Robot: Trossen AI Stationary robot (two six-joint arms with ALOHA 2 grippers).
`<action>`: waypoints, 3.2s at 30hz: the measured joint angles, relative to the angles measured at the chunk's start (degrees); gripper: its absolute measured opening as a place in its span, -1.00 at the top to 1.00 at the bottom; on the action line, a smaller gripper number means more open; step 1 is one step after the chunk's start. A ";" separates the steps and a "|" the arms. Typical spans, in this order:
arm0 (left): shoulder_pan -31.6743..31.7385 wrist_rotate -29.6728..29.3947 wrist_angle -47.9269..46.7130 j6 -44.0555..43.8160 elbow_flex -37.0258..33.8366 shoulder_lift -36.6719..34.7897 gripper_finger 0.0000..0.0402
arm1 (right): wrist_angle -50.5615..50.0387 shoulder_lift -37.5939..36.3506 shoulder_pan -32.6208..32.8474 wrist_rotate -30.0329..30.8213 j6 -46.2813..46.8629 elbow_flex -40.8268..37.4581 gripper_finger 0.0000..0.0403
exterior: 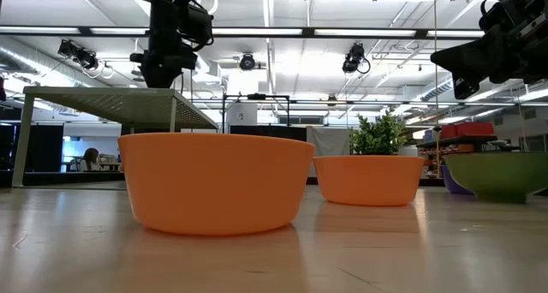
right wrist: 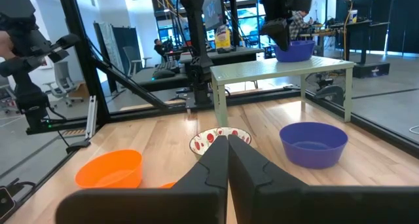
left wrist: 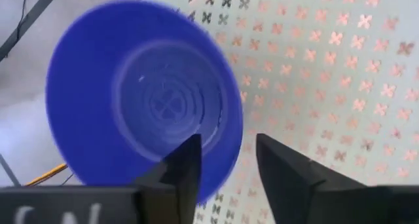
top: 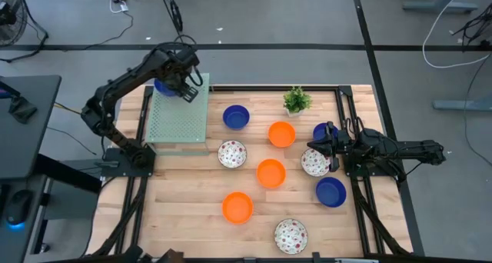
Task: Pick & Place Mini bowls
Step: Put the white bowl on the shelf
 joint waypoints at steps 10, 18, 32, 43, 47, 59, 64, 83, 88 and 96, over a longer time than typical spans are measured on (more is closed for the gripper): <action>-4.96 9.73 -6.34 -7.90 6.07 -4.58 0.04 | 0.00 -0.02 0.00 0.00 -0.02 0.00 0.94; -27.71 4.38 2.85 -15.98 3.69 -11.19 0.04 | 0.00 0.00 -0.02 0.00 -0.01 0.00 0.94; -61.90 -6.85 47.81 -11.71 -17.82 -3.74 0.04 | 0.00 0.01 -0.02 -0.02 0.00 0.00 0.94; -57.73 1.93 46.23 -6.10 -18.87 9.57 0.16 | 0.00 0.01 -0.01 -0.01 0.00 0.00 0.94; -55.38 3.30 46.14 -7.34 -18.87 11.94 0.18 | 0.00 0.01 -0.02 0.00 0.00 0.00 0.94; -54.37 3.52 46.73 -8.19 -18.78 12.23 0.18 | 0.00 0.01 -0.01 -0.01 0.00 0.00 0.94; -54.44 4.55 47.16 -9.39 -18.77 12.71 0.18 | 0.00 0.01 -0.02 -0.01 -0.01 0.00 0.94; -54.43 4.63 48.77 -9.48 -18.78 14.22 0.57 | 0.00 0.01 -0.01 -0.02 0.00 0.00 0.94; -54.42 5.84 49.21 -10.48 -18.78 14.20 0.86 | 0.00 0.01 0.00 0.00 -0.02 0.00 0.94; -55.85 6.94 53.36 -10.51 -18.40 14.07 0.93 | 0.00 0.01 0.00 0.00 0.00 0.00 0.94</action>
